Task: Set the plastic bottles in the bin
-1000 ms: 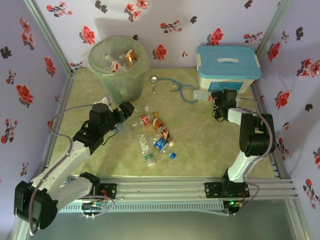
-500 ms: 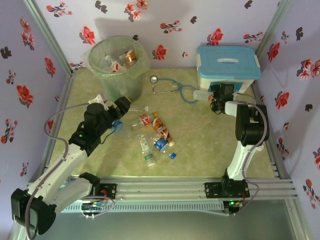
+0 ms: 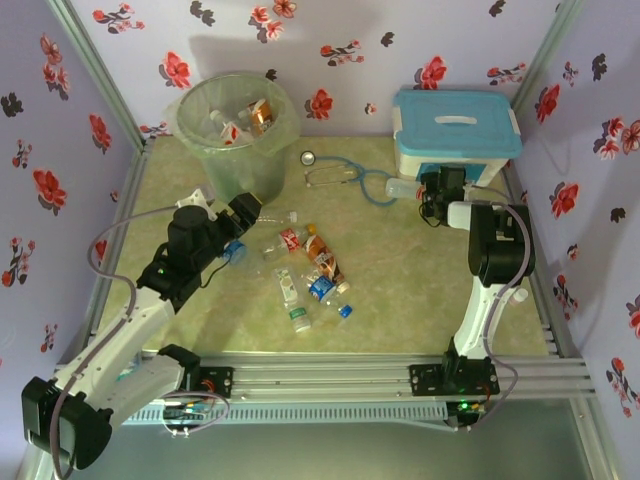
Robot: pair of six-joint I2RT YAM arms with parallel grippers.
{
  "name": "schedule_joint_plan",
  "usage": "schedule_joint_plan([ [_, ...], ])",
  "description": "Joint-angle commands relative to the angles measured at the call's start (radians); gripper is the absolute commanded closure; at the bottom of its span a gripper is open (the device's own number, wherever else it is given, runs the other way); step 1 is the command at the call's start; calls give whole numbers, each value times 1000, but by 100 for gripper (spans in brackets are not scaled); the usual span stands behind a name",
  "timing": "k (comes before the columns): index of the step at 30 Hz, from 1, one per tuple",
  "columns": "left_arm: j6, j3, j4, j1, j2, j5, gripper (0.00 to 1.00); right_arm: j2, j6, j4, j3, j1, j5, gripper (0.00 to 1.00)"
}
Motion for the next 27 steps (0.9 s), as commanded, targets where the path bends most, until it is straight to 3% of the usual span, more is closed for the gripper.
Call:
schedule_joint_plan([
  [1,-4,38,4,-4,-4,-31,18,8,-20,6,-44,7,13,35],
  [13,41,89,-20,-5,50,-12,16,-258,-158,-18,-217,5,33,43],
  [17,68,100,-18,-9,69,19,16,-346,-277,-107,-240,5,-15,44],
  [27,337,247,-165,-40,175,148,7,-668,-705,-383,-256,38,-183,44],
])
